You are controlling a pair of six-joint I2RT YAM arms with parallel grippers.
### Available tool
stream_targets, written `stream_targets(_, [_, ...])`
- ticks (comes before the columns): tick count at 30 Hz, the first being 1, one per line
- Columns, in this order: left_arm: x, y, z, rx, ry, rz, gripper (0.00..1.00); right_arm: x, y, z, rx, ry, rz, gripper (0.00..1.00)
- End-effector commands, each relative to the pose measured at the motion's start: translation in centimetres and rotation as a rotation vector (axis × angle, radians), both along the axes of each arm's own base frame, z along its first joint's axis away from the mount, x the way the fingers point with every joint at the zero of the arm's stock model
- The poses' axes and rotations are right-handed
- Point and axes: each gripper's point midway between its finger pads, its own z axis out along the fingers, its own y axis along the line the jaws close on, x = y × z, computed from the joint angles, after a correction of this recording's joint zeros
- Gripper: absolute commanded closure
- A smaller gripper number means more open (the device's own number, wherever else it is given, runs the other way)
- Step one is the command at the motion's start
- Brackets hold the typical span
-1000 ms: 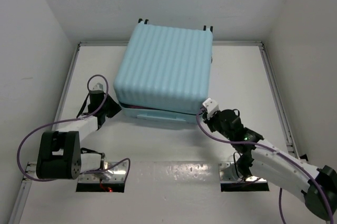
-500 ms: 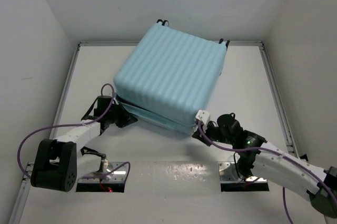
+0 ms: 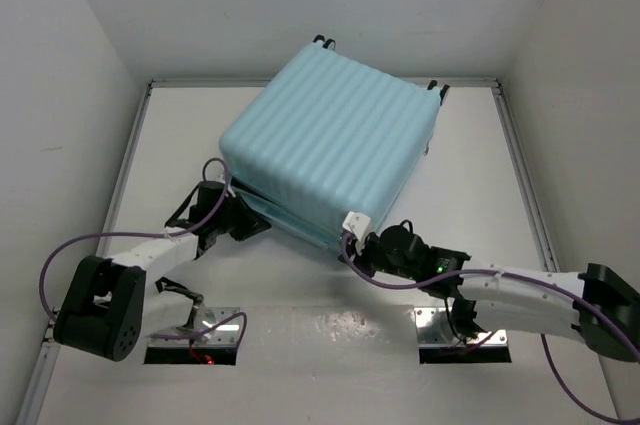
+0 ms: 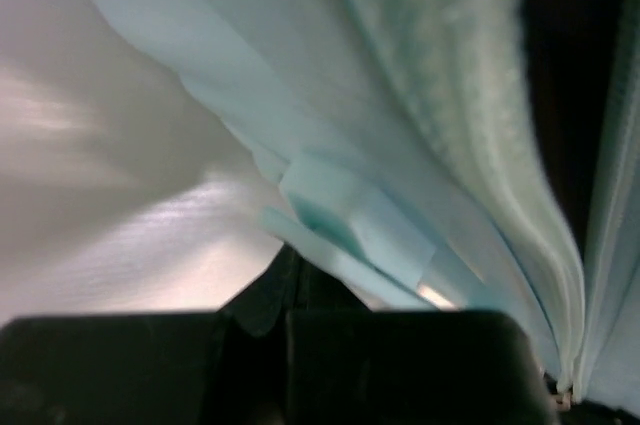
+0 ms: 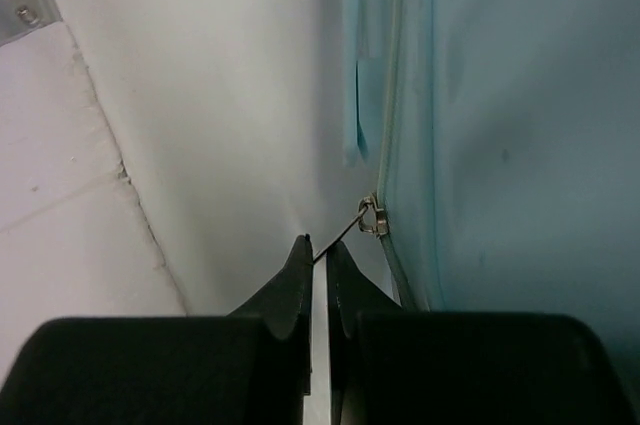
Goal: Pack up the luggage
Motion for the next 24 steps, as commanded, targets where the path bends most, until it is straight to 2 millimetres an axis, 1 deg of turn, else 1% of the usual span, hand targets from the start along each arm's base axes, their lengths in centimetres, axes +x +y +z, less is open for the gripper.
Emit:
stream_targets(1, [-2.2, -4.6, 2.1, -0.144, -0.050, -0.216, 1.00, -1.4, 5.2, 5.3, 0.169, -0.029, 0.091, 1.00])
stream_targets(2, [-2.6, -4.9, 1.8, -0.147, -0.029, -0.223, 1.00, -0.8, 5.2, 4.6, 0.135, -0.043, 0.047, 1.00])
stream_targets(3, [-2.2, -5.3, 1.8, -0.134, -0.043, -0.221, 1.00, -0.7, 5.9, 5.6, 0.144, -0.055, 0.044, 1.00])
stream_targets(4, [-2.0, -5.4, 1.9, -0.136, -0.049, -0.210, 1.00, 0.0, 6.4, 5.2, 0.111, -0.048, -0.003, 1.00])
stream_targets(5, [-1.6, -5.8, 2.1, -0.137, -0.054, -0.206, 1.00, 1.2, 6.2, 5.3, 0.106, -0.041, -0.086, 1.00])
stream_targets(6, [-1.5, -6.0, 2.1, -0.145, -0.048, -0.191, 1.00, 1.5, 6.8, 6.3, 0.120, -0.031, -0.108, 1.00])
stream_targets(7, [-1.3, -6.5, 2.6, -0.155, -0.056, -0.200, 1.00, 2.3, 6.9, 6.2, 0.087, -0.029, -0.155, 1.00])
stream_targets(8, [-0.9, -6.5, 2.7, -0.149, -0.071, -0.188, 1.00, 2.8, 7.1, 5.7, 0.078, 0.004, -0.204, 1.00])
stream_targets(9, [-1.0, -6.6, 2.4, -0.147, -0.058, -0.183, 1.00, 3.3, 8.0, 7.1, 0.108, -0.002, -0.214, 1.00])
stream_targets(10, [-0.6, -6.8, 2.7, -0.157, -0.065, -0.179, 1.00, 4.2, 8.5, 7.1, 0.119, -0.002, -0.237, 1.00])
stream_targets(11, [-0.6, -6.8, 2.7, -0.157, -0.065, -0.179, 1.00, 4.3, 9.0, 7.1, 0.123, 0.006, -0.232, 1.00])
stream_targets(12, [-0.5, -6.7, 2.6, -0.151, -0.067, -0.172, 1.00, 5.1, 10.6, 7.5, 0.139, -0.002, -0.224, 1.00])
stream_targets(13, [-0.3, -6.6, 2.6, -0.145, -0.070, -0.163, 1.00, 5.3, 11.2, 7.7, 0.135, -0.013, -0.210, 1.00])
stream_targets(14, [-0.6, -6.3, 2.5, -0.134, -0.057, -0.155, 1.00, 6.1, 12.7, 10.2, 0.175, -0.039, -0.203, 1.00])
stream_targets(15, [-0.5, -6.0, 2.4, -0.111, -0.065, -0.146, 1.00, 6.3, 13.4, 7.3, 0.082, -0.025, -0.191, 1.00])
stream_targets(17, [-0.6, -5.1, 2.2, -0.082, -0.055, -0.123, 1.00, 6.7, 14.8, 7.4, 0.064, -0.028, -0.168, 1.00])
stream_targets(18, [-0.8, -4.7, 2.5, -0.085, -0.064, -0.111, 1.00, 7.3, 16.7, 8.8, 0.091, -0.041, -0.160, 1.00])
stream_targets(19, [-0.6, -3.5, 2.1, -0.069, -0.056, -0.068, 1.00, 7.6, 17.8, 8.5, 0.097, -0.047, -0.150, 1.00])
stream_targets(20, [-0.8, -2.9, 1.9, -0.053, -0.045, -0.061, 1.00, 7.9, 19.4, 10.6, 0.137, -0.079, -0.125, 1.00])
stream_targets(21, [-0.5, -1.6, 2.0, -0.041, -0.060, -0.021, 1.00, 8.2, 20.1, 9.7, 0.126, -0.081, -0.121, 1.00])
stream_targets(22, [-0.6, -0.7, 1.6, -0.023, -0.051, 0.005, 1.00, 8.5, 20.9, 9.2, 0.120, -0.086, -0.118, 1.00])
stream_targets(23, [-0.4, 0.1, 1.7, -0.016, -0.058, 0.024, 1.00, 9.1, 22.2, 10.7, 0.158, -0.107, -0.116, 1.00])
stream_targets(24, [-0.8, 0.9, 1.3, 0.005, -0.045, 0.036, 1.00, 9.3, 22.5, 10.9, 0.163, -0.117, -0.111, 1.00])
